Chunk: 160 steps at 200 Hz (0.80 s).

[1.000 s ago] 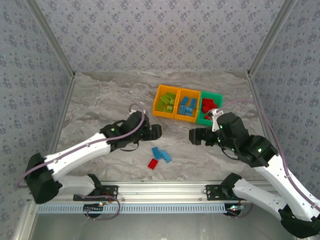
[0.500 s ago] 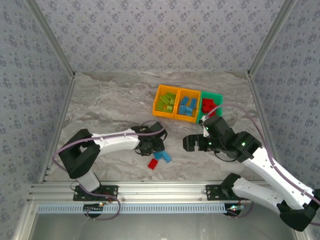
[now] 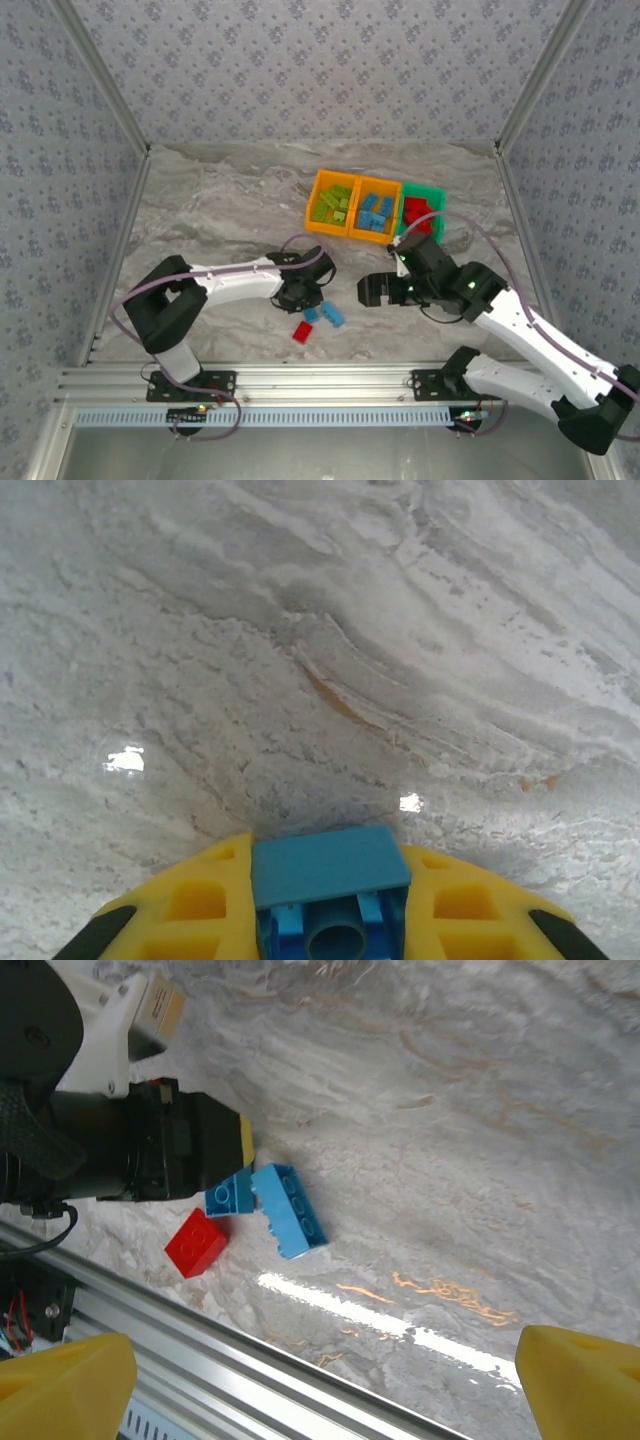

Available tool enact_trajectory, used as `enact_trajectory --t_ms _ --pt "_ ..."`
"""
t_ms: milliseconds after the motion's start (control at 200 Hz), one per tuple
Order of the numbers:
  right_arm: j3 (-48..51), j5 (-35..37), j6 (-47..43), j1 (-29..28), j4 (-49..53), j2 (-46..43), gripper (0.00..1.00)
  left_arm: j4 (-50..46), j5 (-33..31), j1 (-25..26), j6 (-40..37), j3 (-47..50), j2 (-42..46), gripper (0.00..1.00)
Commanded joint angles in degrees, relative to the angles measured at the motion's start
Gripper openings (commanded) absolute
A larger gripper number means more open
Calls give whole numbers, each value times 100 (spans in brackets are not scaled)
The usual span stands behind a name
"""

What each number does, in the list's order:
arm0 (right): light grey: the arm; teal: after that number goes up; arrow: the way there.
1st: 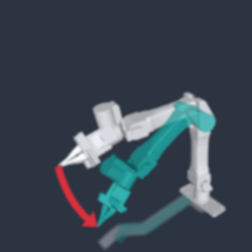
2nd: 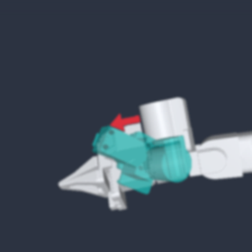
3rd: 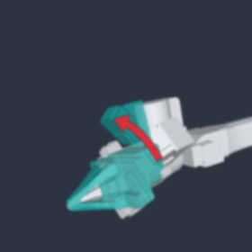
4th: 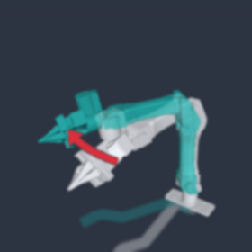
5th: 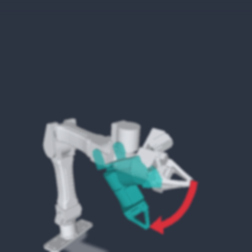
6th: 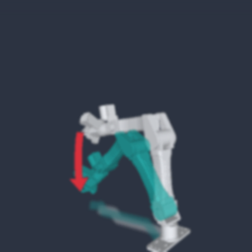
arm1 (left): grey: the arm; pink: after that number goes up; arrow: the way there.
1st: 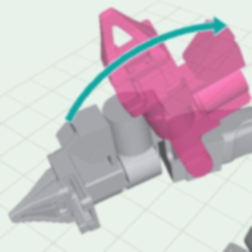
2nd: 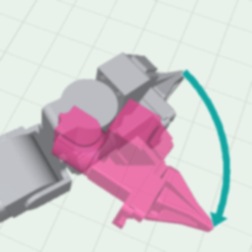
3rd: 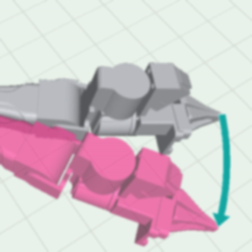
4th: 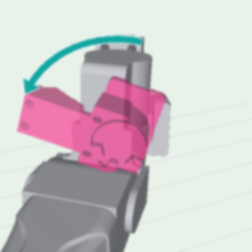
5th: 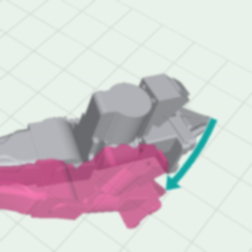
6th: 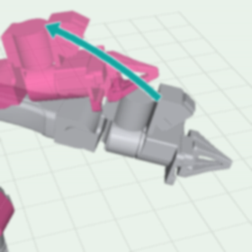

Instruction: Sort the legos into containers by color

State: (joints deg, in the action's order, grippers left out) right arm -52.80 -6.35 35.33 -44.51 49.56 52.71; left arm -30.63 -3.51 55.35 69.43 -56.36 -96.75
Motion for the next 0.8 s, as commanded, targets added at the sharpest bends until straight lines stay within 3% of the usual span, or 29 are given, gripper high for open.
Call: enact_trajectory --t_ms 0,165,290,455,620,795 --pt "52 -261 -53 -103 -411 -14 100 -430 -307 -135 -213 -231 312 17" --pt "-129 96 -33 -128 -407 -224 100 -354 -584 -288 -1009 -1098 666 16" --pt "-259 661 27 -119 -219 -582 100 -391 -565 -384 -1654 -2372 282 17" --pt "-283 1086 343 -115 38 -1007 100 -344 -1071 -562 -2724 -4330 -1078 17" --pt "-223 1213 688 -123 331 -1333 100 -520 -20 -1064 -3044 -6684 -2921 20" --pt "-44 1250 935 -149 396 -1574 100 -783 406 -1102 -3418 -8826 -4439 33"
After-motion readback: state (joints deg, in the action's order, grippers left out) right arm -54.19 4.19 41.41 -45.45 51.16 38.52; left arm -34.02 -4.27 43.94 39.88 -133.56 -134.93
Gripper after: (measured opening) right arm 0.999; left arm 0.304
